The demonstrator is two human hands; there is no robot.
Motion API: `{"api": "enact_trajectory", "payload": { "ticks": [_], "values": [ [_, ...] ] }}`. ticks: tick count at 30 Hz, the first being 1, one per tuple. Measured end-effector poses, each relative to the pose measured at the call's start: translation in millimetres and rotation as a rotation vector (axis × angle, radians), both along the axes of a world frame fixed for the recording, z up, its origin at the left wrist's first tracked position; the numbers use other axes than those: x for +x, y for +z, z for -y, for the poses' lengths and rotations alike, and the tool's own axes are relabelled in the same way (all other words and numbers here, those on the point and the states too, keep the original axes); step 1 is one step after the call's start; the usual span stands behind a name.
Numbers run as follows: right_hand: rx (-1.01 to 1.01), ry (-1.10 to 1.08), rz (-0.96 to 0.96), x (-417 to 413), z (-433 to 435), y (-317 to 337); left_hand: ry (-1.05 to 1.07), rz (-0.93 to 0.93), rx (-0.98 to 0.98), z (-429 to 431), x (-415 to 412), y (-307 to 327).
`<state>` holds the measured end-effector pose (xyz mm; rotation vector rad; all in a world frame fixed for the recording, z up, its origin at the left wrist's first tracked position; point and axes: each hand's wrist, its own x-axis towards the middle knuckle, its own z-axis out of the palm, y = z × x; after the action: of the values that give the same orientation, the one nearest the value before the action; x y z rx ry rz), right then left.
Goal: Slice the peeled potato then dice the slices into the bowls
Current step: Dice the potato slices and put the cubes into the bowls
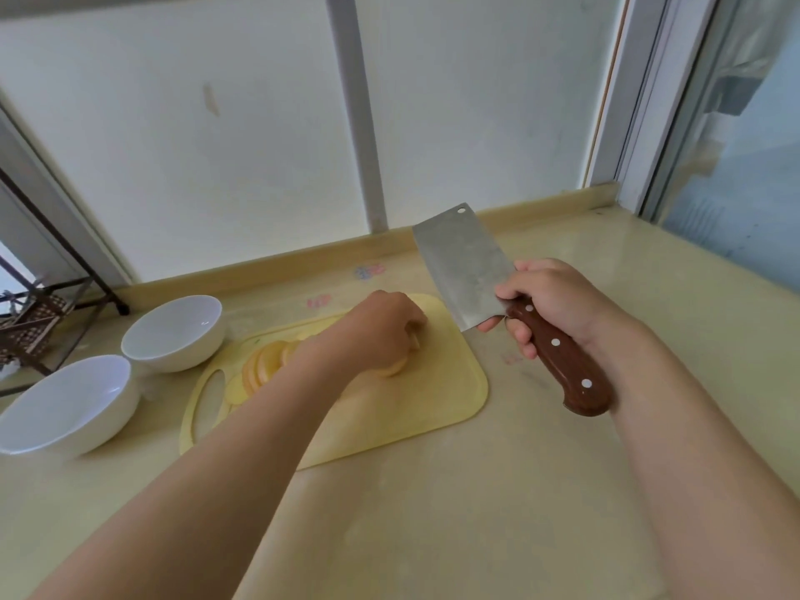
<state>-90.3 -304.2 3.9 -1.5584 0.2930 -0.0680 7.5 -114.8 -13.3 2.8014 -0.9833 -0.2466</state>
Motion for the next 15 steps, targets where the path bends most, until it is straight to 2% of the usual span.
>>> {"api": "enact_trajectory", "payload": {
  "ticks": [7,15],
  "values": [
    [-0.037,0.014,-0.014,-1,-2,0,-0.085,0.030,0.023,-6,0,2],
    [-0.091,0.030,-0.023,0,-1,-2,-0.003,0.064,-0.050,2,-14,-5]
  ]
}}
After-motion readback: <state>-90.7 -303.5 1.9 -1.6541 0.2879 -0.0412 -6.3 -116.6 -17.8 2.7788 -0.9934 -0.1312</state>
